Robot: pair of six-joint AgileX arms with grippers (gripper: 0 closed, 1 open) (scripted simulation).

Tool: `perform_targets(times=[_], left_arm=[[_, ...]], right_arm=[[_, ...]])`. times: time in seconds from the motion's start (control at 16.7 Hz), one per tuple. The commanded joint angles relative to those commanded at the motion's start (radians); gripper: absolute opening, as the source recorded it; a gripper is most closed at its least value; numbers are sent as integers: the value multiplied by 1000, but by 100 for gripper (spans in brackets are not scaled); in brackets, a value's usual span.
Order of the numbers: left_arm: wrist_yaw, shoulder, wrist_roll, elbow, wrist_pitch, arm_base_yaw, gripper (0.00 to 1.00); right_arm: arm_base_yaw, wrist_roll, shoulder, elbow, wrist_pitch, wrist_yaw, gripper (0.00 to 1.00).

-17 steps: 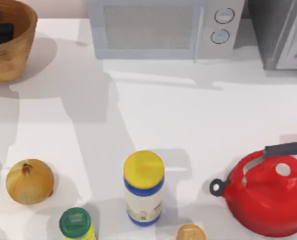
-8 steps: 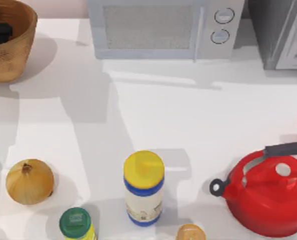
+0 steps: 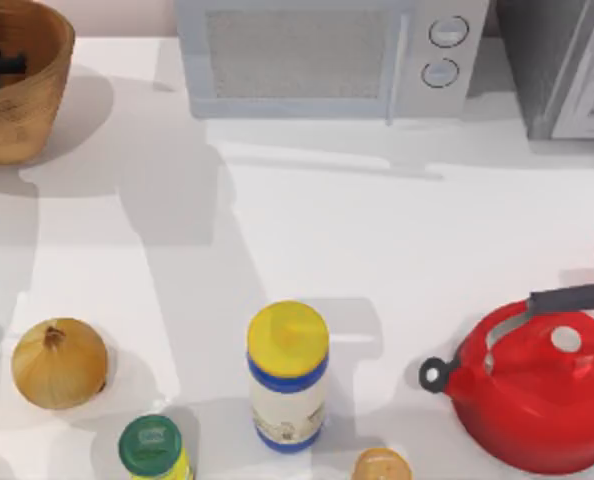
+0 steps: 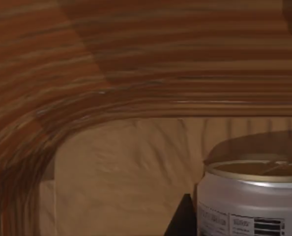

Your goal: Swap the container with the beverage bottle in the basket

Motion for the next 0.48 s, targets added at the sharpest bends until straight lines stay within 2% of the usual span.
perform_targets(times=[0.48], left_arm=[[0,0,0,0,0,0,0]], right_arm=[[0,0,0,0,0,0,100]])
